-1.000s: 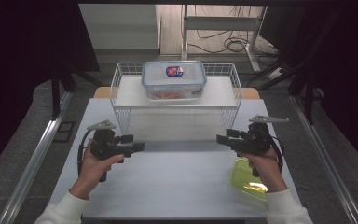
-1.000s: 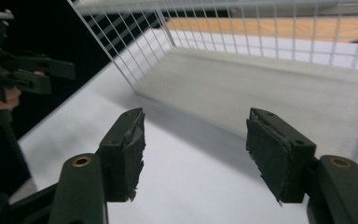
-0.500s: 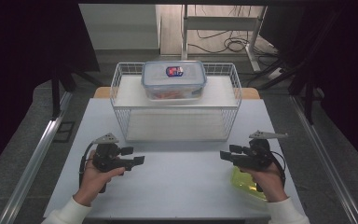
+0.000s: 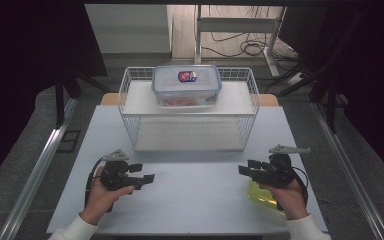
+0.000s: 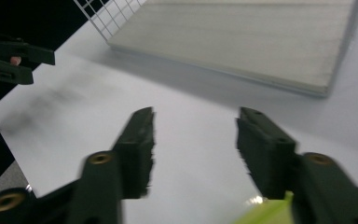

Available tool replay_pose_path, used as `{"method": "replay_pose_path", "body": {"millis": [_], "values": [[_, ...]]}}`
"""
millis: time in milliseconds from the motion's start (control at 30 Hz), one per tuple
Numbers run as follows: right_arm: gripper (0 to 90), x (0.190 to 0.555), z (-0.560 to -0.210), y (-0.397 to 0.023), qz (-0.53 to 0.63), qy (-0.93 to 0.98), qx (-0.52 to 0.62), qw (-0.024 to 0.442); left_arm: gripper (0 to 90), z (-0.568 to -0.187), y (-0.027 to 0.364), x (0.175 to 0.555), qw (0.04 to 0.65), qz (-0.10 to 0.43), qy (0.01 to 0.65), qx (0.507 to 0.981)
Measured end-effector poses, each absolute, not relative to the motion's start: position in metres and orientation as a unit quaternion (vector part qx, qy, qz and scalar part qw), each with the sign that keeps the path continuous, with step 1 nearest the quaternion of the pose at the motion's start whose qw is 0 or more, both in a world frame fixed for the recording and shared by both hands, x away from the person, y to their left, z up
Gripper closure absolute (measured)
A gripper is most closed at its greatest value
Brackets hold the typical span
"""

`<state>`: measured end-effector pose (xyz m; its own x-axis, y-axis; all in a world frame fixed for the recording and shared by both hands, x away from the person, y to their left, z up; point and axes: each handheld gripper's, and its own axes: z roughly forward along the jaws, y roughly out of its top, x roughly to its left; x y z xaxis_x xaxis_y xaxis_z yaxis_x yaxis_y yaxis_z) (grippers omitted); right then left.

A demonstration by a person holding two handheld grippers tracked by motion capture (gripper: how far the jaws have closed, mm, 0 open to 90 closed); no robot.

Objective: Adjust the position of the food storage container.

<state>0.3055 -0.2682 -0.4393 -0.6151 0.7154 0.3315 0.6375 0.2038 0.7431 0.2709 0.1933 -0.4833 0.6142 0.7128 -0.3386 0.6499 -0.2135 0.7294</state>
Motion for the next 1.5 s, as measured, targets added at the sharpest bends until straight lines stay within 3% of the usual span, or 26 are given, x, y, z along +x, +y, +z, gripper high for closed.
{"method": "replay_pose_path", "body": {"millis": [67, 100, 133, 200, 233, 967, 1500], "values": [[59.5, 0.303, -0.441, -0.274, 0.452, 0.775, 0.440, 0.045, 29.0, -0.486, 0.194, 0.271, 0.446, 0.032, 0.439, 0.779], [72.6, 0.300, -0.441, -0.281, 0.445, 0.776, 0.445, 0.044, 29.0, -0.488, 0.195, 0.272, 0.445, 0.030, 0.440, 0.779], [72.6, 0.300, -0.441, -0.281, 0.445, 0.776, 0.445, 0.044, 29.0, -0.488, 0.195, 0.272, 0.445, 0.030, 0.440, 0.779], [85.6, 0.293, -0.442, -0.294, 0.433, 0.782, 0.444, 0.057, 29.0, -0.490, 0.197, 0.272, 0.444, 0.029, 0.444, 0.778], [87.9, 0.291, -0.442, -0.298, 0.431, 0.783, 0.445, 0.061, 29.0, -0.491, 0.197, 0.272, 0.441, 0.029, 0.444, 0.779], [89.0, 0.239, -0.446, -0.396, 0.398, 0.724, 0.547, 0.133, 29.0, -0.492, 0.201, 0.268, 0.439, 0.030, 0.449, 0.778], [89.0, 0.229, -0.462, -0.418, 0.360, 0.710, 0.586, 0.151, 29.1, -0.492, 0.198, 0.267, 0.436, 0.029, 0.445, 0.782]]}}
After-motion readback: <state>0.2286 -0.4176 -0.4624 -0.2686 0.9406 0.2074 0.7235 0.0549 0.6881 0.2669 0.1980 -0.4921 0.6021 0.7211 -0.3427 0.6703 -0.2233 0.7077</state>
